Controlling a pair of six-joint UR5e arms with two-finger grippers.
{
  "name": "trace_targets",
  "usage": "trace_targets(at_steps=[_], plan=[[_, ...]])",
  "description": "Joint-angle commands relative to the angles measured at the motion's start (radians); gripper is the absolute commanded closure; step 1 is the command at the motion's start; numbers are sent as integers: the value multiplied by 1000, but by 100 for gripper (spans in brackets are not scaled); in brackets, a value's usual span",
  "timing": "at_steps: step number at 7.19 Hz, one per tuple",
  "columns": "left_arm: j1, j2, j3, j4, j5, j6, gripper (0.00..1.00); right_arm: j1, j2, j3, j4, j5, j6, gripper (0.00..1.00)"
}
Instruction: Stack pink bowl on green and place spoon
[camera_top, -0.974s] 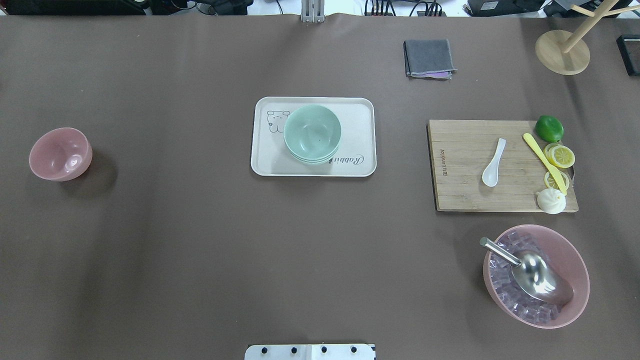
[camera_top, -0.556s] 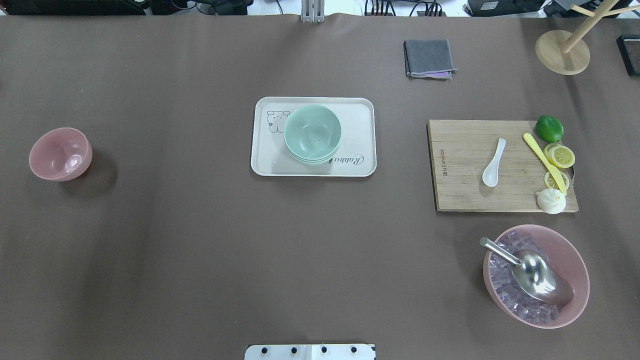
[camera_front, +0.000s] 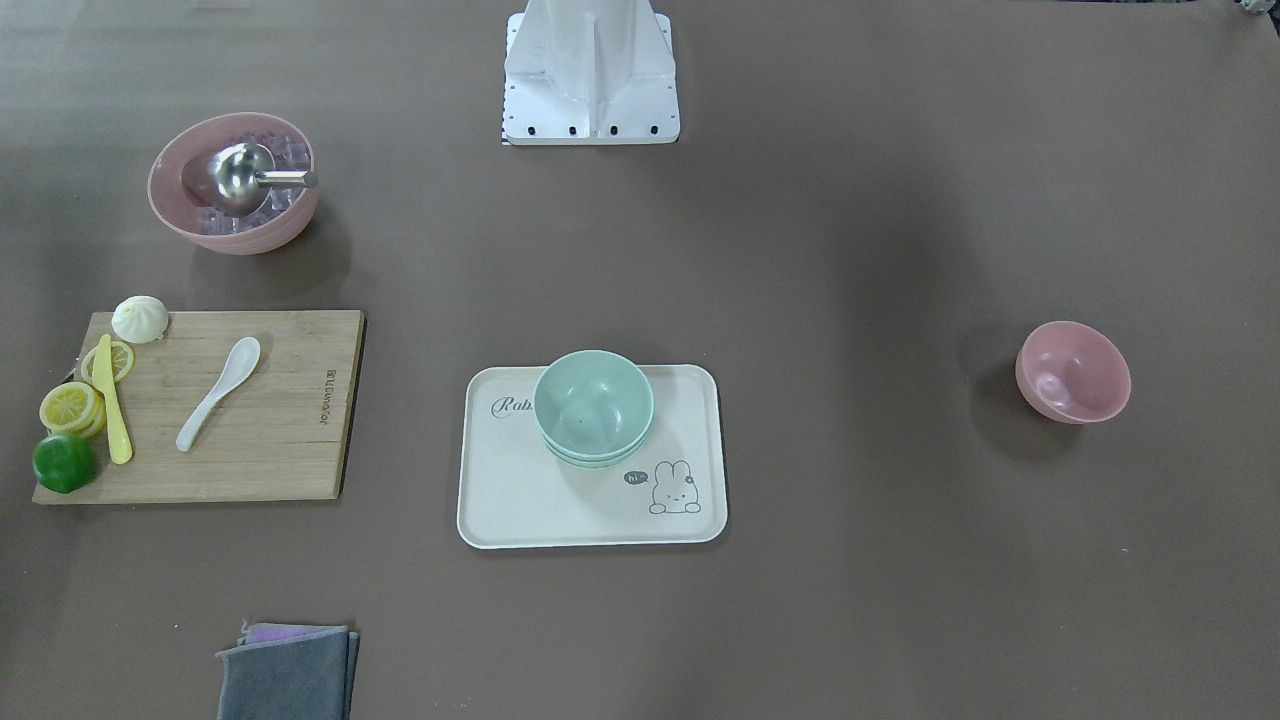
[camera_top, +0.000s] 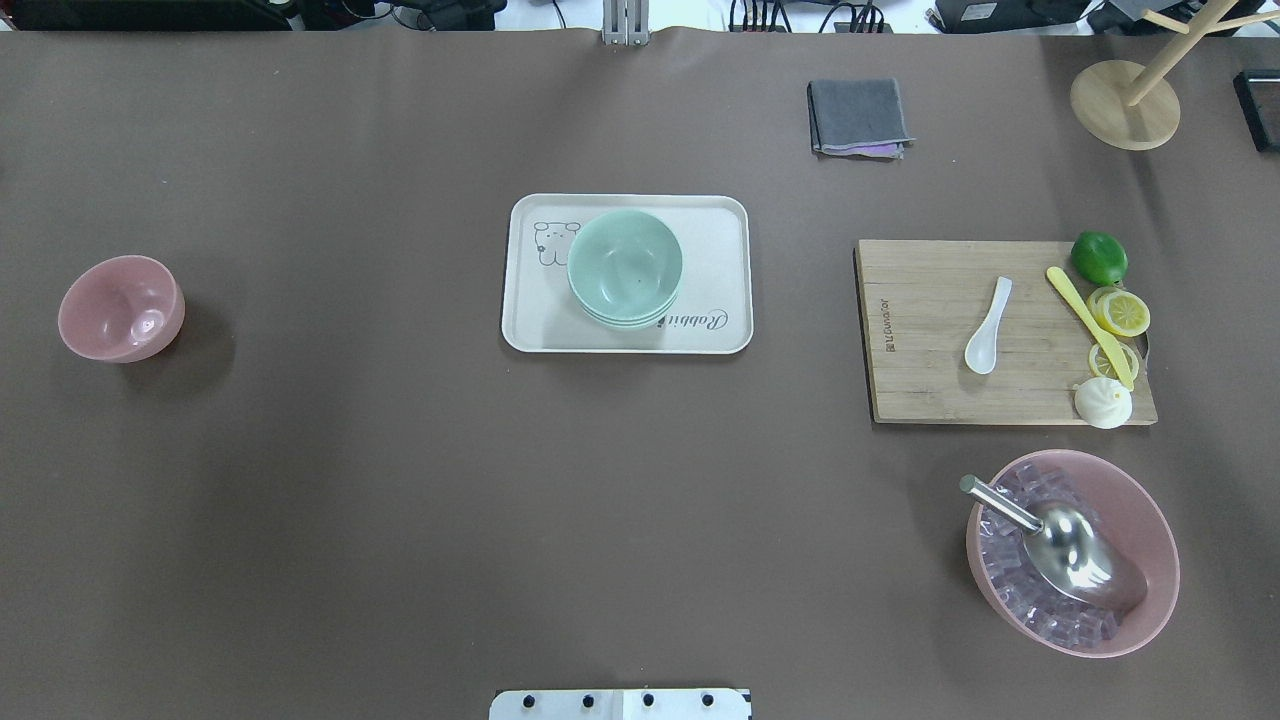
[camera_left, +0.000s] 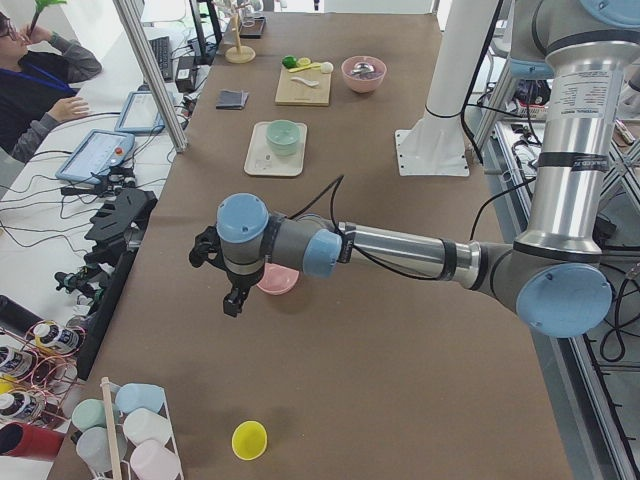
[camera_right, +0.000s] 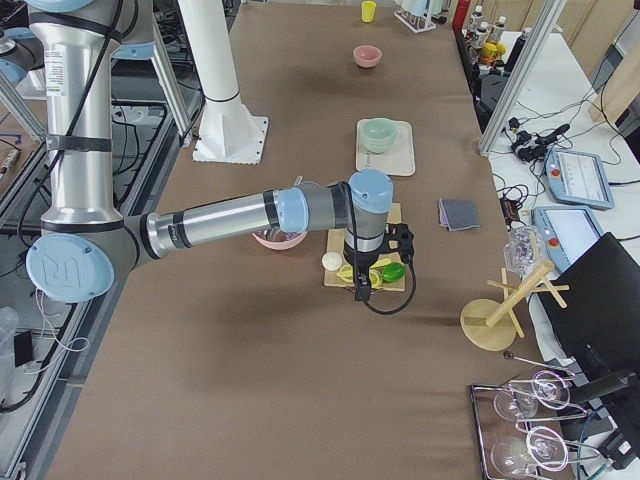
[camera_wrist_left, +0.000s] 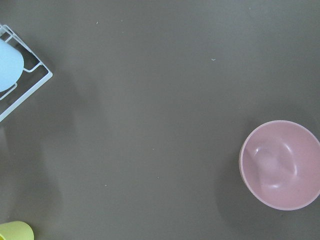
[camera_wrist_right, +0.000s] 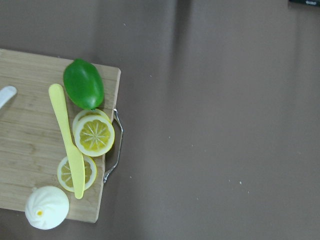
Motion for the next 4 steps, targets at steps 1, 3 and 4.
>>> trace_targets(at_steps=[1,3,4], plan=[[46,-42,63,-28,0,-57,1,-5,31,-68,93,48,-1,0],[59,-37,114,-141,-2,-69,1,-5,28,-73,92,56,-7,0],[125,-31,137,-168,4,-124,1,-30,30,-55,92,80,4,0]])
